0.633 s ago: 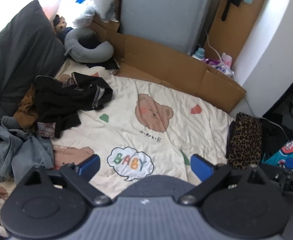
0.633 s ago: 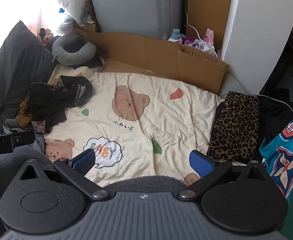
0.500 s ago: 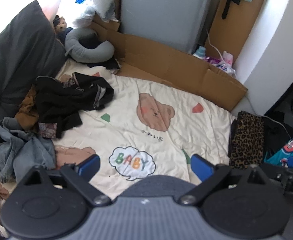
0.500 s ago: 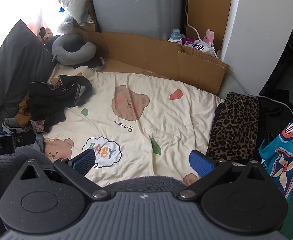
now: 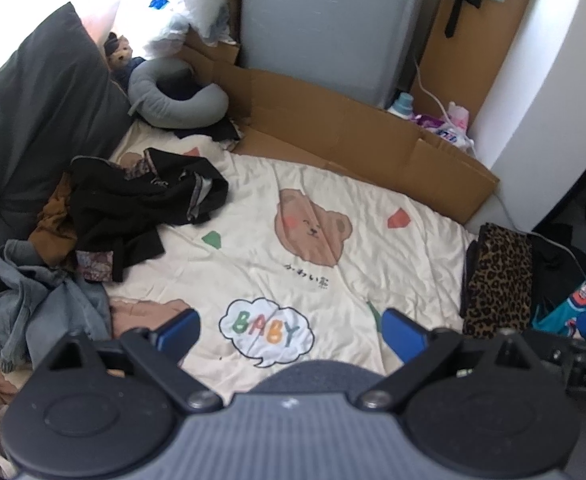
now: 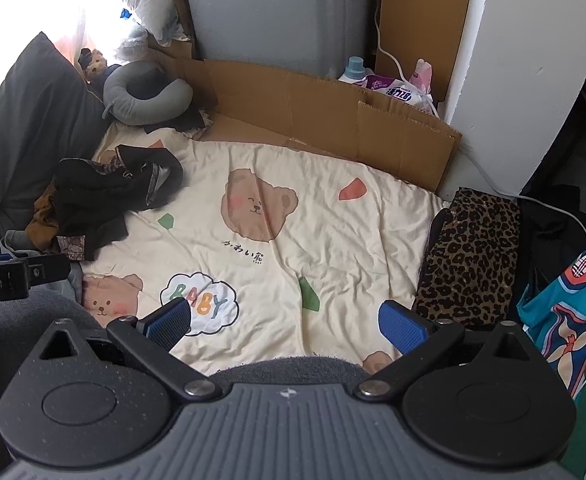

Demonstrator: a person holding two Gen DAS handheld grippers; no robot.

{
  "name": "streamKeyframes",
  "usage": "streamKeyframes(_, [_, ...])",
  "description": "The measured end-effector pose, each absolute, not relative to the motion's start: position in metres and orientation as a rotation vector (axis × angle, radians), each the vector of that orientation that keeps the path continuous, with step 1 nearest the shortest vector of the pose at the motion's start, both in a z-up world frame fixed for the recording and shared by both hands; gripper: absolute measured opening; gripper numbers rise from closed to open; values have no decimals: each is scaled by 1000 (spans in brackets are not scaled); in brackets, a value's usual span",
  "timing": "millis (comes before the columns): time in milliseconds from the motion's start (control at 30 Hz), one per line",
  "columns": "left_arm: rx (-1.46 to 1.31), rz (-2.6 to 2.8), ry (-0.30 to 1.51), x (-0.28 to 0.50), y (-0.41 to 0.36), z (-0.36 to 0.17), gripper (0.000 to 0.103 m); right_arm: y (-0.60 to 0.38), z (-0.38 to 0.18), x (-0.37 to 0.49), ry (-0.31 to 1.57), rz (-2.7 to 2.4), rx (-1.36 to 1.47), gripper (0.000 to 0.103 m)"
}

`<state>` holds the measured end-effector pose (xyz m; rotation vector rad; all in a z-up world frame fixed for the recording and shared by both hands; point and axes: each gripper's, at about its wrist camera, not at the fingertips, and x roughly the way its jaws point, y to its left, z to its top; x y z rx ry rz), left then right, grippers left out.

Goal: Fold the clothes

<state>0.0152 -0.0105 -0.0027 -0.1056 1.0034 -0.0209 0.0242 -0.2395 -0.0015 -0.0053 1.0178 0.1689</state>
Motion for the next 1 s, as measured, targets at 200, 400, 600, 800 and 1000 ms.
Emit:
streamKeyframes(200, [-113, -24, 1011, 17, -9, -3, 98, -238, -3, 28, 1026, 171, -9, 103])
streamKeyframes(400, [-115, -30, 1017, 18, -7, -4, 98, -237, -4, 28, 1023, 169, -21, 103])
streamKeyframes(600, [-120, -31, 1019, 18, -8, -5, 98, -238, -5, 31, 1027, 170, -18, 103])
streamKeyframes(800, [-109, -26, 1007, 17, -8, -4, 98, -236, -7, 30, 1025, 163, -32, 103])
streamKeyframes(1000, [-121, -25, 993, 15, -5, -3, 98, -237, -7, 30, 1028, 158, -30, 103])
